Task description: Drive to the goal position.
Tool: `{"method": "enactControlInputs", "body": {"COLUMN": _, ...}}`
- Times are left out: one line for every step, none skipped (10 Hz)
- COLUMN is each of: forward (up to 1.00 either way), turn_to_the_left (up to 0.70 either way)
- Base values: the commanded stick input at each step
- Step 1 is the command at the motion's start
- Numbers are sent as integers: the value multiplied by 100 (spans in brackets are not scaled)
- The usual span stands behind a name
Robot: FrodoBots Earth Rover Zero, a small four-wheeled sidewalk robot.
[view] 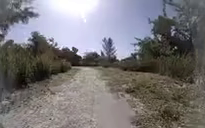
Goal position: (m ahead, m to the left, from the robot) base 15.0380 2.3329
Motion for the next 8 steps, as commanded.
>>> {"method": "enactControlInputs", "body": {"forward": 70, "turn_to_the_left": 0}}
{"method": "enactControlInputs", "body": {"forward": 70, "turn_to_the_left": 0}}
{"method": "enactControlInputs", "body": {"forward": 70, "turn_to_the_left": 0}}
{"method": "enactControlInputs", "body": {"forward": 70, "turn_to_the_left": 0}}
{"method": "enactControlInputs", "body": {"forward": 70, "turn_to_the_left": 0}}
{"method": "enactControlInputs", "body": {"forward": 70, "turn_to_the_left": 0}}
{"method": "enactControlInputs", "body": {"forward": 70, "turn_to_the_left": 0}}
{"method": "enactControlInputs", "body": {"forward": 70, "turn_to_the_left": 0}}
